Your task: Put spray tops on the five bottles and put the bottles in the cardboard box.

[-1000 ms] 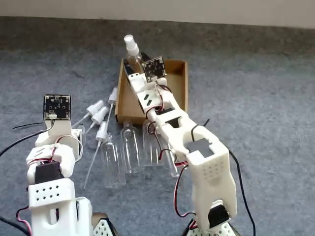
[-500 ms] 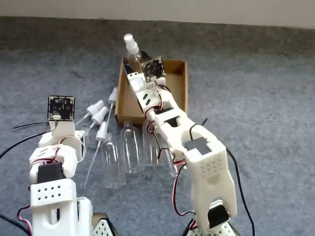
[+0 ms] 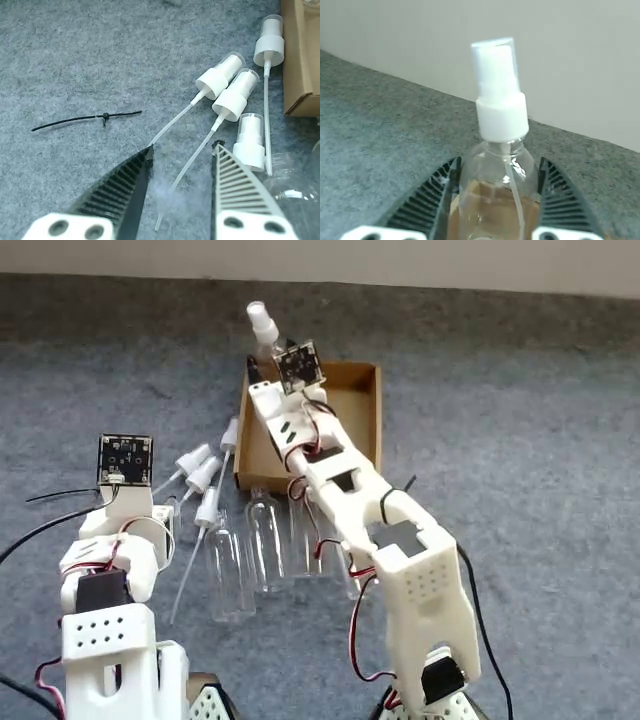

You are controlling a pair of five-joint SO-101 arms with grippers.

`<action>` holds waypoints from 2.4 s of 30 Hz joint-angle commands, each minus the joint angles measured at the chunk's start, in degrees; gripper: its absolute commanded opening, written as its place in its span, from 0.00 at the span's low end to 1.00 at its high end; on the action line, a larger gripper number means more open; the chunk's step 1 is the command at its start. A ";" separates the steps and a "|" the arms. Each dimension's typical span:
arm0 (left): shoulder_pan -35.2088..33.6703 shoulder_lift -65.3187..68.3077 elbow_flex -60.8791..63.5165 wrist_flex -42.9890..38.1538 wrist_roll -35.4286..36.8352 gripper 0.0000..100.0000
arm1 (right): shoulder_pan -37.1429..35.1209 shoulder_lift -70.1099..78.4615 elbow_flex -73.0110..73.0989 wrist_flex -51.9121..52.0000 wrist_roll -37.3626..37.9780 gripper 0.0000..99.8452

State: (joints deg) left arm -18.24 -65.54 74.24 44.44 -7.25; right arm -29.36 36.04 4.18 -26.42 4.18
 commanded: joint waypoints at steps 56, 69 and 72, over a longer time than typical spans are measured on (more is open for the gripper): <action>1.10 -0.40 -0.13 -1.14 -0.44 0.18 | -2.59 -30.11 -21.05 64.31 -0.62 0.26; 1.10 -0.75 0.84 -1.76 -0.44 0.18 | -7.69 -51.03 -7.87 97.01 -0.62 0.26; 1.10 -0.57 1.80 -3.78 -0.44 0.18 | -7.60 -56.04 -2.59 102.55 -0.62 0.26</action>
State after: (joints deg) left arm -18.24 -65.54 75.65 43.56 -7.34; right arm -36.75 -13.45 -0.75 71.34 4.18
